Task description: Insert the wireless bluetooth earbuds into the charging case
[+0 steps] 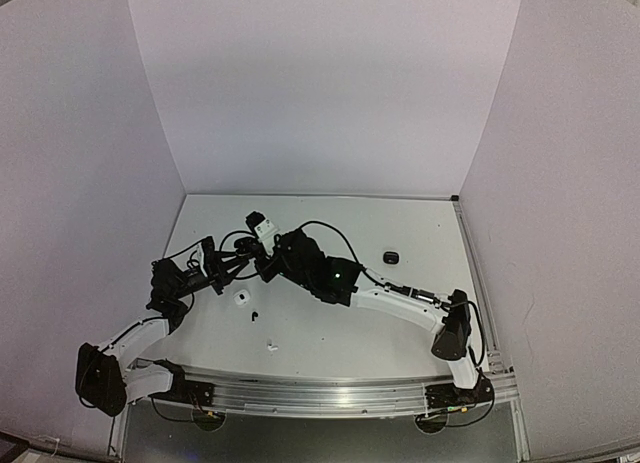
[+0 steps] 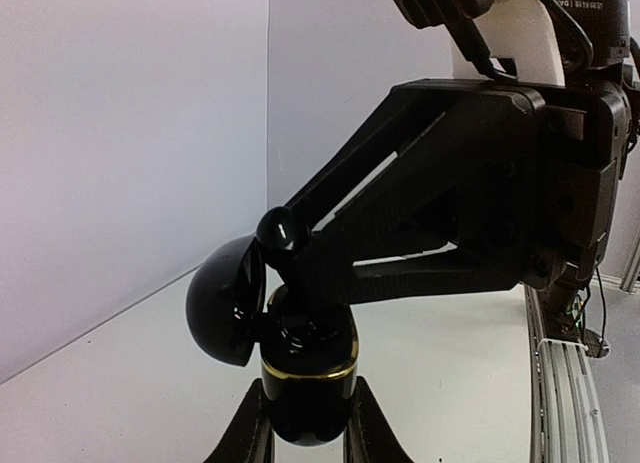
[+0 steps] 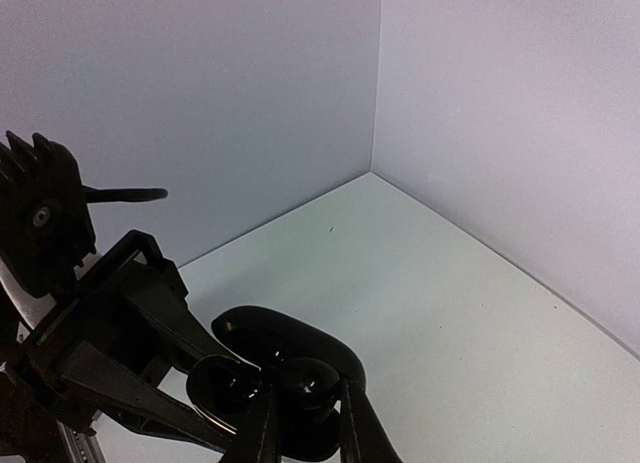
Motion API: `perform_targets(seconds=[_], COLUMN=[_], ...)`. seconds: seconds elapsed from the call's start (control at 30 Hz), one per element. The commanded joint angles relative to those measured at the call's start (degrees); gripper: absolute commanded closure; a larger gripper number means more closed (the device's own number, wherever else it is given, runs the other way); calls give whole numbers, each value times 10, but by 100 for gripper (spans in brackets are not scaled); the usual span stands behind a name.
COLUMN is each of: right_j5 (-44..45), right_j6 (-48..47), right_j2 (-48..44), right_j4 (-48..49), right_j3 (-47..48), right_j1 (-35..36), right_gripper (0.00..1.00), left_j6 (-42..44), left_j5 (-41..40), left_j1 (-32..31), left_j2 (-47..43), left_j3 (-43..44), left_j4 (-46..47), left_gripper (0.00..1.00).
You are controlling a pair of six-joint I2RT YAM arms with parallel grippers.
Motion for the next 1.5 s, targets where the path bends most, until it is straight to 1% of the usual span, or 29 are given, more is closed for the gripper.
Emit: perform_targets(seconds=[0.0, 0.53, 0.97, 1.47], right_j5=[2, -13, -10, -68], right_j6=[1, -3, 8, 47], right_j2=[-18, -16, -20, -35], right_j4=[-17, -17, -17, -17], right_j3=[-2, 4, -4, -29], right_j1=[-3, -3, -6, -23], right_gripper=[83, 76, 74, 74], left_j6=[10, 11, 8, 3], left_j5=[7, 10, 8, -3], left_j1=[-2, -2, -2, -2], left_j2=[-7, -5, -5, -6], left_j3=[23, 23, 24, 20], left_j4=[47, 44, 42, 58], left_gripper=[100, 100, 100, 100])
